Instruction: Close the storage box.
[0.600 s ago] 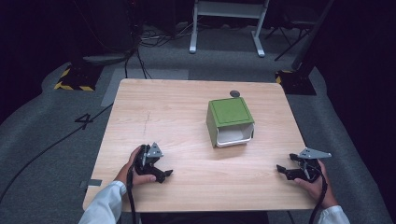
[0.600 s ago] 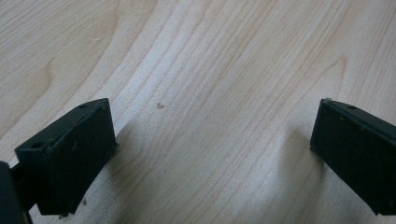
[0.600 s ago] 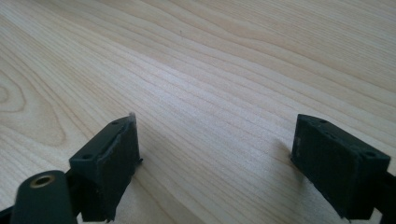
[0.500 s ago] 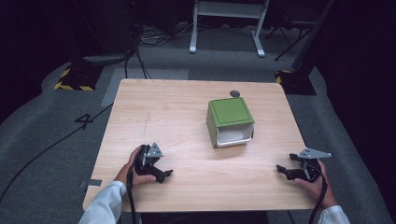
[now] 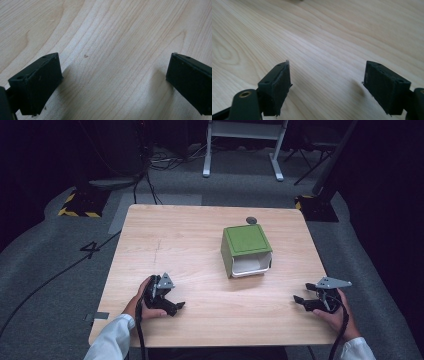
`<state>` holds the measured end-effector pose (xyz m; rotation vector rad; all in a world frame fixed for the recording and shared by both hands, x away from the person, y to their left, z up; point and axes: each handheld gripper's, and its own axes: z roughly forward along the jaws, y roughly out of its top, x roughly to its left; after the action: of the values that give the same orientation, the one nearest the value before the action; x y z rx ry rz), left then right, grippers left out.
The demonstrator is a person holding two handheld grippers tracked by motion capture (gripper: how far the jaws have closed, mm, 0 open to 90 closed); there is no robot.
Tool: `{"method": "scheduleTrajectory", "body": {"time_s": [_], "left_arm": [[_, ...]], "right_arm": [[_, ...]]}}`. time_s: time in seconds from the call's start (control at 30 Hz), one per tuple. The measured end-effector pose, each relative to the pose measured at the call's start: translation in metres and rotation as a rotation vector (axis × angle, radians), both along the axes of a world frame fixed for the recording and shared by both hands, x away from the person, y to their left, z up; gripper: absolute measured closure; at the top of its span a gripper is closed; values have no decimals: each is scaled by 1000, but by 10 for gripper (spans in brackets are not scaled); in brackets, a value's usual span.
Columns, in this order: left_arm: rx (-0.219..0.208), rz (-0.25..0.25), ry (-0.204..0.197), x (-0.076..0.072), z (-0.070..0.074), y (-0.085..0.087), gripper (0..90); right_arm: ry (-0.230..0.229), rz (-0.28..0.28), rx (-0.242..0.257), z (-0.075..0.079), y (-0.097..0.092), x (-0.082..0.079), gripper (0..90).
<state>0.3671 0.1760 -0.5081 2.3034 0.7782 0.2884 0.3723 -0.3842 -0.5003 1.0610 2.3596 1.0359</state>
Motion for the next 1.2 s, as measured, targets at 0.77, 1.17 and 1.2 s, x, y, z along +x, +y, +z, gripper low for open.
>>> {"method": "scheduleTrajectory", "body": {"time_s": [0.77, 1.17, 1.2], "left_arm": [[1, 0, 1, 0, 0, 0, 4], [1, 1, 1, 0, 0, 0, 4], [1, 1, 1, 0, 0, 0, 4]], "right_arm": [[-85, 216, 46, 57, 66, 0, 215], [-102, 299, 14, 65, 108, 10, 224], [-101, 302, 13, 65, 111, 11, 226]]}}
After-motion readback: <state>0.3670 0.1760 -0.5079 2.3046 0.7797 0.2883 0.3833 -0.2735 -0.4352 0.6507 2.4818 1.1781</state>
